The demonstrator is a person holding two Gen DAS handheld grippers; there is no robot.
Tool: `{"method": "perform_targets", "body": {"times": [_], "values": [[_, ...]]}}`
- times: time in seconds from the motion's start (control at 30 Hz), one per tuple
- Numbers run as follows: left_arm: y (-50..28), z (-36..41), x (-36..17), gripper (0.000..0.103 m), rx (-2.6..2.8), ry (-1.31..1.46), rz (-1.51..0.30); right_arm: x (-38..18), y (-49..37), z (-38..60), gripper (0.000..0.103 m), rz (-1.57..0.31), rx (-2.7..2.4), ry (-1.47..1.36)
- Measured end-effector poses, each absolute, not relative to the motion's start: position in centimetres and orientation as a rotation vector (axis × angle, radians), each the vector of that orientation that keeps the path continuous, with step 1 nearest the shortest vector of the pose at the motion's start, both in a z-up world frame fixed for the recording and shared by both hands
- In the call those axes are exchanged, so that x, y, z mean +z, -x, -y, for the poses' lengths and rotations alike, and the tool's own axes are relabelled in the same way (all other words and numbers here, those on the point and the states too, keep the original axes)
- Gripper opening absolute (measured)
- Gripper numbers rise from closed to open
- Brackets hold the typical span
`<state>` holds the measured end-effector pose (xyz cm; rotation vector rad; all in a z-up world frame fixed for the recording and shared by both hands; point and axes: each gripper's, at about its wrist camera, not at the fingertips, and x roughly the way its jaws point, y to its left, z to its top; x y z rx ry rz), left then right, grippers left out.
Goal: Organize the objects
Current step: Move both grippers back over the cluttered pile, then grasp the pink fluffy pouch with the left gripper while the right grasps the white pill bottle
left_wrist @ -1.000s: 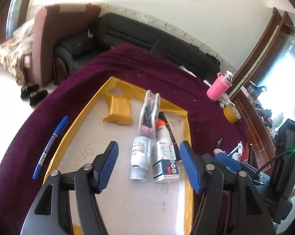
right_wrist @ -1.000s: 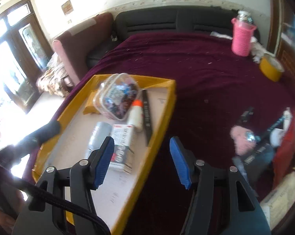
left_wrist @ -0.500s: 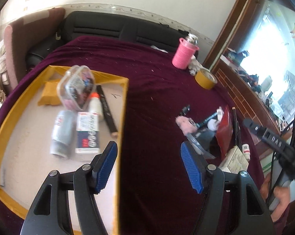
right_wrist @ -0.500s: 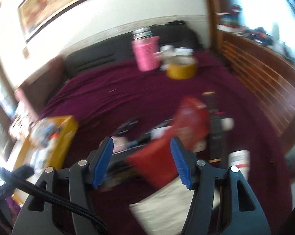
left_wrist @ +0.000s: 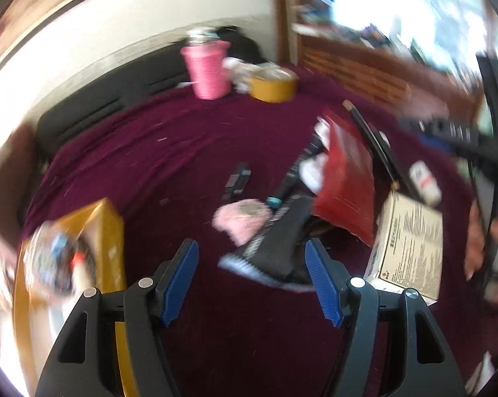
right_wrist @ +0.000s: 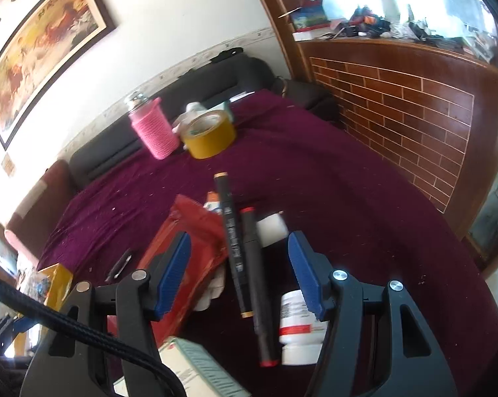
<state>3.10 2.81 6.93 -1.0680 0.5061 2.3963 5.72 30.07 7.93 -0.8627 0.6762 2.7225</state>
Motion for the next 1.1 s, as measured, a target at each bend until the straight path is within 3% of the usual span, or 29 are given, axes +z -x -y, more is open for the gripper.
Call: {"method": "perform_targets", "body": {"times": [0.17,0.23,0.3,0.33,0.37,0.57,0.67,0.7,0.77,0.83,1.1], "values": [[-1.7,-6.6,3.7,0.060,2.323,1.129,-0.647,7.2,-5.5,-31.0,0.060,-0.721,2.698,0.900],[-1.2,-6.7,2.9,0.060,2.302,1.149,-0.584,7.4,-5.7,-30.9,0.060,-0.711,2.700,0.879],[-0.9,-6.3,2.6,0.048,2.269,1.216,-0.495,7.4,-5.8,-30.9,0.060,-0.711,2.702,0.879],[-0.9,-6.2,2.6,0.032,2.258,1.224,-0.472,7.3,-5.8,-30.8,0.060,-0.712,2.701,0.889],[-1.2,-6.0,2.6,0.031,2.246,1.227,-0.454,7.2,-5.7,-30.8,0.060,-0.713,2.700,0.900],[-4.4,-3.7,2.9,0.032,2.176,1.281,-0.342,6.9,-5.7,-31.1,0.060,-0.737,2.685,0.921],[-4.5,-1.2,4.5,0.034,2.165,1.277,-0.179,6.7,-5.9,-31.2,0.060,-0.750,2.674,0.925],[-4.0,-0.3,5.0,0.036,2.176,1.273,-0.119,6.6,-5.9,-31.3,0.060,-0.753,2.670,0.926],[-2.4,1.6,5.9,0.058,2.218,1.263,0.037,6.6,-5.9,-31.4,0.060,-0.757,2.662,0.923],[-1.2,2.6,6.5,0.060,2.293,1.256,0.113,6.6,-5.8,-31.5,0.060,-0.759,2.656,0.921],[4.9,-0.9,3.2,0.060,2.449,1.308,-0.094,6.4,-5.6,-31.6,0.060,-0.739,2.641,0.933]]}}
